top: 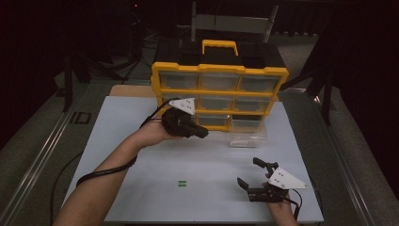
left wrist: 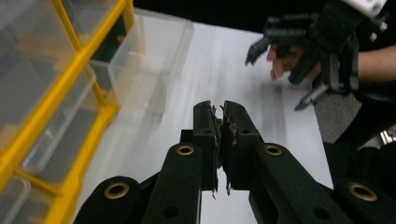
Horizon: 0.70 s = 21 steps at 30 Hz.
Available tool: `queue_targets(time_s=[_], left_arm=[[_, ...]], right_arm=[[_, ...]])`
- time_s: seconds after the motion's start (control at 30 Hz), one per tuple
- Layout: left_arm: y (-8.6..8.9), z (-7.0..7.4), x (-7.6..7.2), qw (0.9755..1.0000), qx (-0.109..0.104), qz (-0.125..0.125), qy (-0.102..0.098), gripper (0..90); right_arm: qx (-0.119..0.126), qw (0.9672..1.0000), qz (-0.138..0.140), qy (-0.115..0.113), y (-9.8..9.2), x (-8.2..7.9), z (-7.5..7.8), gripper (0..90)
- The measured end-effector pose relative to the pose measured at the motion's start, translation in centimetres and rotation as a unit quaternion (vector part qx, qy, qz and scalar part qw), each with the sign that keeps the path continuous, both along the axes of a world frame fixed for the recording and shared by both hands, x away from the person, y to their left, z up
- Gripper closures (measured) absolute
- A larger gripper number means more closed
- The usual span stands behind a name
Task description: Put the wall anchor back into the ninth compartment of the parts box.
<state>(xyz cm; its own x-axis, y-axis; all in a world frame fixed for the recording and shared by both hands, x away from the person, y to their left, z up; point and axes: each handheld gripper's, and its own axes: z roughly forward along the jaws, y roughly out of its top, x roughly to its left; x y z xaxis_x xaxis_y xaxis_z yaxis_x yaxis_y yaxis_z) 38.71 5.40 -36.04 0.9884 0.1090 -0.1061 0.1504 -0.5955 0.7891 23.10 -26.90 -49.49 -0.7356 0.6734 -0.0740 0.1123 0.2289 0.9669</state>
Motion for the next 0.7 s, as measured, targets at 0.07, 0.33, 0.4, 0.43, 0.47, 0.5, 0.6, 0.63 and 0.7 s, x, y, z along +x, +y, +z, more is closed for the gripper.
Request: queue_targets(time_s=[0.07, 0.33, 0.4, 0.43, 0.47, 0.5, 0.6, 0.63, 0.7], left_arm=[[-0.5, 0.3, 0.4, 1.0, -0.005, -0.002, 0.0, 85.2], [-2.8, 0.9, 1.7, 0.9999, -0.01, -0.007, -0.005, 85.2], [-3.4, 1.1, 1.9, 0.9998, -0.015, -0.009, -0.008, 85.2], [-3.6, 1.2, 2.0, 0.9997, -0.018, -0.009, -0.011, 85.2], [-3.9, 1.3, 2.2, 0.9997, -0.02, -0.008, -0.01, 85.2], [-4.2, 1.3, 2.3, 0.9996, -0.024, -0.009, -0.009, 85.2], [-5.1, 1.3, 2.7, 0.9995, -0.025, -0.011, -0.015, 85.2], [-5.4, 1.4, 2.8, 0.9995, -0.027, -0.011, -0.015, 85.2], [-6.1, 1.4, 3.2, 0.9995, -0.027, -0.01, -0.014, 85.2]], right_arm=[[0.0, 1.0, 0.0, 0.001, 0.0, 0.0, 0.0, 10.2], [0.002, 1.0, 0.0, 0.002, -0.1, 0.0, -0.1, 10.2], [0.002, 1.0, 0.001, 0.003, -0.1, 0.0, 0.0, 10.2], [0.002, 1.0, 0.001, 0.003, -0.1, 0.0, 0.0, 10.2], [0.002, 1.0, 0.001, 0.003, -0.1, 0.0, 0.0, 10.2], [0.001, 1.0, 0.001, 0.003, -0.1, 0.0, -0.1, 10.2], [0.002, 1.0, 0.001, 0.003, -0.1, 0.1, -0.1, 10.2], [0.002, 1.0, 0.002, 0.003, -0.1, 0.1, -0.1, 10.2], [0.001, 1.0, 0.001, 0.003, -0.1, 0.1, -0.1, 10.2]])
